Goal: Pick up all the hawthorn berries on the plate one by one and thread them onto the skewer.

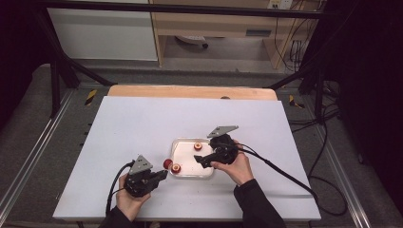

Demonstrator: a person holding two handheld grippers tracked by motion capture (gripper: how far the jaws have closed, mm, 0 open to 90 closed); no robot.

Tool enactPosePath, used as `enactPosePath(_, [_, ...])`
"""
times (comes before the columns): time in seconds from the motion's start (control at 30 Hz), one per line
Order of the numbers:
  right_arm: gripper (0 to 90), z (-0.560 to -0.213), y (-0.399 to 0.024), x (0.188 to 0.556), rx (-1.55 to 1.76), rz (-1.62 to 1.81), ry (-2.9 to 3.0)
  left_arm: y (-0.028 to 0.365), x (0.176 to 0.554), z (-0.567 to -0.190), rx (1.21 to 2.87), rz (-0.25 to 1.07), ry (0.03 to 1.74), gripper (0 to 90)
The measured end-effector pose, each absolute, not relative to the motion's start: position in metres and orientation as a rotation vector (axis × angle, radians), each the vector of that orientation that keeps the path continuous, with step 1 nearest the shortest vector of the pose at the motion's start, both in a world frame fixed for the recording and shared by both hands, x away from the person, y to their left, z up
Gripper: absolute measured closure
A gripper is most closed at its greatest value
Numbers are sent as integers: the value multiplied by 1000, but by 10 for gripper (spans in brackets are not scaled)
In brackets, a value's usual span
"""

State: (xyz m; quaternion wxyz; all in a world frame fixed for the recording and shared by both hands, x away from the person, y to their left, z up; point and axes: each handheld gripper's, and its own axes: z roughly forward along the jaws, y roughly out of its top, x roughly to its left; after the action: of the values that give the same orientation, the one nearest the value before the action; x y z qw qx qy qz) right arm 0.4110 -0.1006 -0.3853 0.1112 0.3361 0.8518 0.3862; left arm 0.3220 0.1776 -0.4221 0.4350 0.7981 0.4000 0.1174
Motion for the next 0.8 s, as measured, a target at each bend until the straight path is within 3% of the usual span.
enactPosePath(0.43, [78,-388,-96,441,895,955,2621,179,323,-422,1997,297,986,880])
enactPosePath(0.8, [130,-392,-85,470,856,830,2717,179,323,-423,2002,288,979,879])
